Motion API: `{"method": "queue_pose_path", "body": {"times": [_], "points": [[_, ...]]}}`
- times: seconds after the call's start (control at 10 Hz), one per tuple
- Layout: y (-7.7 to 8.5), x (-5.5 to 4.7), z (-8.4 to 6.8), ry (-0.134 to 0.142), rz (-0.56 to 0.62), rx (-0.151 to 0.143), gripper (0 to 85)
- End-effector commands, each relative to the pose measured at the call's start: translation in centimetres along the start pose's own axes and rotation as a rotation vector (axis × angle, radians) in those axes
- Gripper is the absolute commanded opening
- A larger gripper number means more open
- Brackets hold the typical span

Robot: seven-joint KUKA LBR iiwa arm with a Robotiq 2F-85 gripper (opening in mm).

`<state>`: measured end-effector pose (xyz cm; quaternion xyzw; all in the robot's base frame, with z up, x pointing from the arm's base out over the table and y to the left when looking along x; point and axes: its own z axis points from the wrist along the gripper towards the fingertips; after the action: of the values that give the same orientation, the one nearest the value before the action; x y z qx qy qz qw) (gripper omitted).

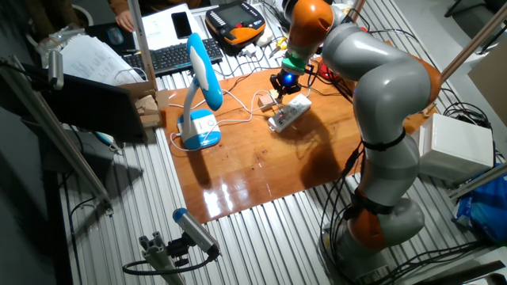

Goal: Plug in the power cord of the desk lamp, turn on the socket, and light up the desk lamp

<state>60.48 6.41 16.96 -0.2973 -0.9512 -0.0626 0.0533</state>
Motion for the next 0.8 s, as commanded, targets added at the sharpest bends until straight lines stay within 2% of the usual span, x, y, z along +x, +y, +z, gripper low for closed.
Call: {"method": "queue_pose_path", "body": {"times": [0.0, 0.2, 0.3, 0.4, 0.5, 0.7], "points": [[-0.01, -0.01, 0.00, 0.028, -0.291, 0.037, 0.0], [-0.01, -0.01, 0.00, 0.028, -0.409, 0.056, 0.0], [-0.01, -0.01, 0.00, -0.001, -0.489, 0.074, 0.0], [-0.01, -0.01, 0.00, -0.022, -0.533, 0.068, 0.0], [-0.01, -0.01, 0.00, -0.017, -0.544, 0.043, 0.0], [-0.01, -0.01, 0.00, 0.016, -0.504, 0.011, 0.0]]}}
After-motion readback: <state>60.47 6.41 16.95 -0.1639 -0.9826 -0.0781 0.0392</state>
